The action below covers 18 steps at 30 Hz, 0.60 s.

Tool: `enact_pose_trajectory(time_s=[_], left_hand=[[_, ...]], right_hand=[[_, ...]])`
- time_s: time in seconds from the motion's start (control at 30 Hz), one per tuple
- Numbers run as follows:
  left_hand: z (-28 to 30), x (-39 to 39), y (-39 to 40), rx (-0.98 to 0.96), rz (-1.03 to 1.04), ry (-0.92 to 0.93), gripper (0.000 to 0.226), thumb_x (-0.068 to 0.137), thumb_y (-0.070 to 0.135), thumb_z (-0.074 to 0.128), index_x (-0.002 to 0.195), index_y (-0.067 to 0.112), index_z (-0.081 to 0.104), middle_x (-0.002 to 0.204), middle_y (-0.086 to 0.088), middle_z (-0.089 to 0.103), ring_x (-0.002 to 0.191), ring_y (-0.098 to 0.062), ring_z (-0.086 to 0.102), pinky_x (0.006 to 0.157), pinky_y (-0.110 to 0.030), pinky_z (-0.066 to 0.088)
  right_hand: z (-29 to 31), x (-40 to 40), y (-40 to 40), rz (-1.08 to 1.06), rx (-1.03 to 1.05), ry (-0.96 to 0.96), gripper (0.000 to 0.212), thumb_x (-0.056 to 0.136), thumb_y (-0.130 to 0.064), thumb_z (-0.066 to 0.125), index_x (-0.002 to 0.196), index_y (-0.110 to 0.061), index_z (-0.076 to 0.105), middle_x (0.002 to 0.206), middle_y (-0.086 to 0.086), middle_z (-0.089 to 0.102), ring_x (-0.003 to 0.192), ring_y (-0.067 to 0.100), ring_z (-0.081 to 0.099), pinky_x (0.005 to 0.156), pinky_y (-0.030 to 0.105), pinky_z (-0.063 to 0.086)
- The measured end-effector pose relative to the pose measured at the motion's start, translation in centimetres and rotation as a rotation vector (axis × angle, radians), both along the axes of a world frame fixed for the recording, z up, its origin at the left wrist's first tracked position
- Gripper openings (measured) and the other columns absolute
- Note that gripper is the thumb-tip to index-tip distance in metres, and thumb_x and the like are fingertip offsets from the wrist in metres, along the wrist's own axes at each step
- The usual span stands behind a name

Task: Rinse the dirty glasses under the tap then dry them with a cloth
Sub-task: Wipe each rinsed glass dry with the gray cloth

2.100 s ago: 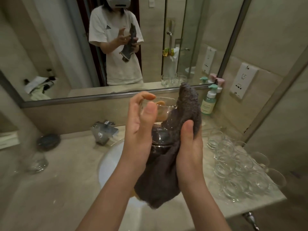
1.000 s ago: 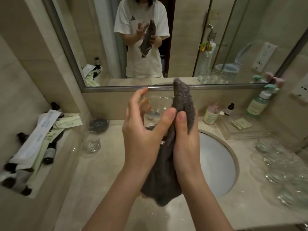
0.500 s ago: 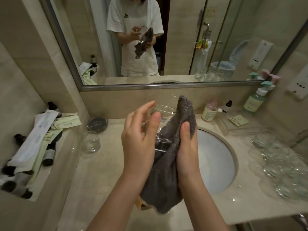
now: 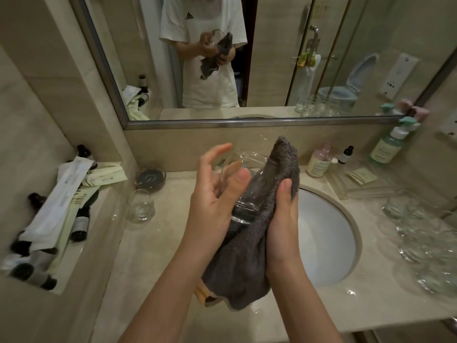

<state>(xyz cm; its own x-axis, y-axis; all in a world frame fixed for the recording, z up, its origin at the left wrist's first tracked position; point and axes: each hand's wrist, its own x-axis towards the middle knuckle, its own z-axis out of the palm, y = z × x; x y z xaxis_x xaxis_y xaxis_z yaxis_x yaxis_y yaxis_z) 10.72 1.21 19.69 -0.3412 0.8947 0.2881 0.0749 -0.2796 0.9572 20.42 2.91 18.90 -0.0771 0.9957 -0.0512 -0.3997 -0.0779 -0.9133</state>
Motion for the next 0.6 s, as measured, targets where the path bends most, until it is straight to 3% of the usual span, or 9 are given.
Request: enact_pose_trajectory(time_s=[0.07,0.13,0.2,0.27,0.33,0.43,0.5,0.57,0.6], left_hand=[[-0.1,-0.3,-0.2,0.008,0.13,0.23,0.04,0.083,0.063,0.05,0.122,0.055,0.051,0.117,0.019,0.064,0.11,0.007,0.058,0.086,-0.008,0.045],[-0.4,-0.1,-0.3,-0.014,0.235,0.408,0.055,0.085,0.066,0.044,0.135,0.044,0.049,0.12,0.018,0.053,0.107,0.008,0.054,0.087,-0.006,0.042],[-0.6,0.3,-0.5,-0.042,0.261,0.468,0.071,0.079,0.069,0.05,0.142,0.036,0.043,0.122,0.014,0.047,0.105,0.006,0.054,0.087,-0.003,0.04],[-0.6,0.0,-0.6,-0.061,0.232,0.39,0.074,0.072,0.069,0.062,0.138,0.042,0.04,0.124,0.015,0.051,0.105,0.005,0.057,0.088,-0.006,0.043],[-0.1,-0.6,-0.5,-0.08,0.094,0.159,0.07,0.07,0.064,0.072,0.131,0.042,0.045,0.123,0.015,0.062,0.107,0.006,0.06,0.088,-0.009,0.046],[-0.2,-1.2,0.0,-0.081,-0.102,-0.095,0.056,0.076,0.053,0.067,0.126,0.031,0.056,0.116,0.012,0.071,0.109,-0.003,0.065,0.088,-0.014,0.05],[-0.2,-1.1,0.1,-0.085,-0.079,-0.026,0.049,0.08,0.056,0.059,0.125,0.037,0.055,0.113,0.017,0.07,0.106,0.008,0.062,0.085,-0.007,0.045],[-0.5,-1.0,-0.1,-0.087,0.065,0.154,0.063,0.078,0.068,0.048,0.134,0.039,0.048,0.113,0.016,0.059,0.1,0.019,0.053,0.082,0.0,0.039],[-0.6,-1.1,-0.2,-0.072,0.148,0.229,0.067,0.078,0.07,0.045,0.138,0.04,0.044,0.113,0.015,0.054,0.099,0.017,0.052,0.081,-0.002,0.039]], right_hand=[[-0.3,-0.3,0.0,-0.014,0.001,-0.006,0.065,0.077,-0.057,0.046,0.137,-0.032,0.047,0.123,-0.004,0.066,0.109,0.008,0.065,0.091,0.026,0.054],[-0.5,-0.6,-0.1,-0.025,0.016,-0.026,0.058,0.078,-0.057,0.045,0.132,-0.037,0.048,0.12,-0.007,0.067,0.107,0.005,0.065,0.089,0.024,0.053],[-0.5,-0.9,-0.3,-0.032,0.038,-0.059,0.051,0.077,-0.056,0.044,0.125,-0.04,0.049,0.113,-0.01,0.068,0.104,0.002,0.065,0.086,0.021,0.051],[-0.5,-1.1,-0.4,-0.041,0.054,-0.068,0.047,0.076,-0.057,0.044,0.121,-0.042,0.05,0.107,-0.013,0.069,0.101,0.0,0.065,0.082,0.017,0.051],[-0.5,-1.0,-0.3,-0.041,0.046,-0.042,0.05,0.076,-0.058,0.044,0.123,-0.041,0.05,0.11,-0.014,0.07,0.104,0.002,0.066,0.085,0.019,0.053],[-0.4,-0.9,-0.2,-0.01,0.018,0.017,0.063,0.076,-0.059,0.044,0.133,-0.033,0.049,0.12,-0.007,0.068,0.107,0.006,0.066,0.091,0.024,0.054],[-0.3,-1.0,-0.1,-0.005,0.013,0.013,0.064,0.077,-0.057,0.045,0.135,-0.03,0.049,0.119,-0.005,0.068,0.107,0.008,0.066,0.089,0.024,0.055],[-0.4,-1.0,0.0,-0.02,0.011,-0.011,0.063,0.078,-0.057,0.046,0.135,-0.032,0.048,0.121,-0.005,0.067,0.11,0.01,0.065,0.092,0.028,0.053],[-0.5,-0.9,0.1,-0.025,0.014,-0.027,0.061,0.077,-0.058,0.047,0.133,-0.035,0.049,0.12,-0.008,0.067,0.11,0.008,0.065,0.092,0.028,0.052]])
